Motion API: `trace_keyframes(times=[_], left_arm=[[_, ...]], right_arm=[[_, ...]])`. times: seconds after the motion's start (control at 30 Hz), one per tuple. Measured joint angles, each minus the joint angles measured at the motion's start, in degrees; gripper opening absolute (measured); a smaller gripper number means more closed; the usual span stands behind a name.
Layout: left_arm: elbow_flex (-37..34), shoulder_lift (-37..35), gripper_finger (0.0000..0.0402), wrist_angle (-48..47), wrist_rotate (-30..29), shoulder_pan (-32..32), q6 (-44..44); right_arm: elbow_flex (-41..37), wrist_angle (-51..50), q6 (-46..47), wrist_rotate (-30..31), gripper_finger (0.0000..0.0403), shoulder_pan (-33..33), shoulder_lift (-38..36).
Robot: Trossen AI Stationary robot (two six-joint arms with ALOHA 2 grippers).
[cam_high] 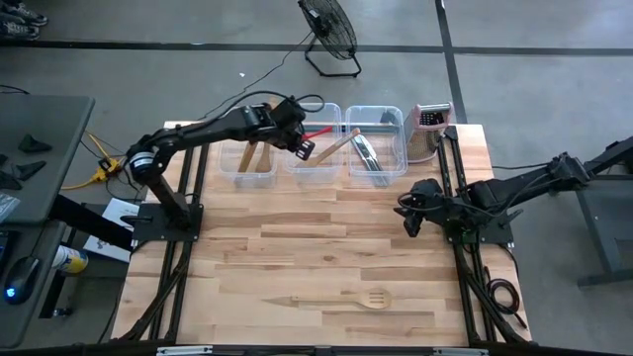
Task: Pick & Place Kitchen Items
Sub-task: Put the red rubber scraper into the middle transparent bin, then put the slotted serving spoon into the left transparent bin
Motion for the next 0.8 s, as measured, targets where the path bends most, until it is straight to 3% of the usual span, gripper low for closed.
trace_keyframes(times=[0.17,0.53,0.8], left_arm=[[0.0,0.88,0.0019,0.19,0.9,-0.04,0.02],[0.02,0.88,0.0123,0.25,0.85,-0.04,1.23],[0.06,-2.37,0.0139,0.23,1.17,-0.05,5.56]], right_arm=[[0.0,0.0,-0.29,-1.52,0.013,-0.98,0.0],[0.0,0.0,-1.78,-3.28,0.013,-3.28,0.0],[0.0,0.0,-2.22,-4.42,0.013,-4.16,0.0]])
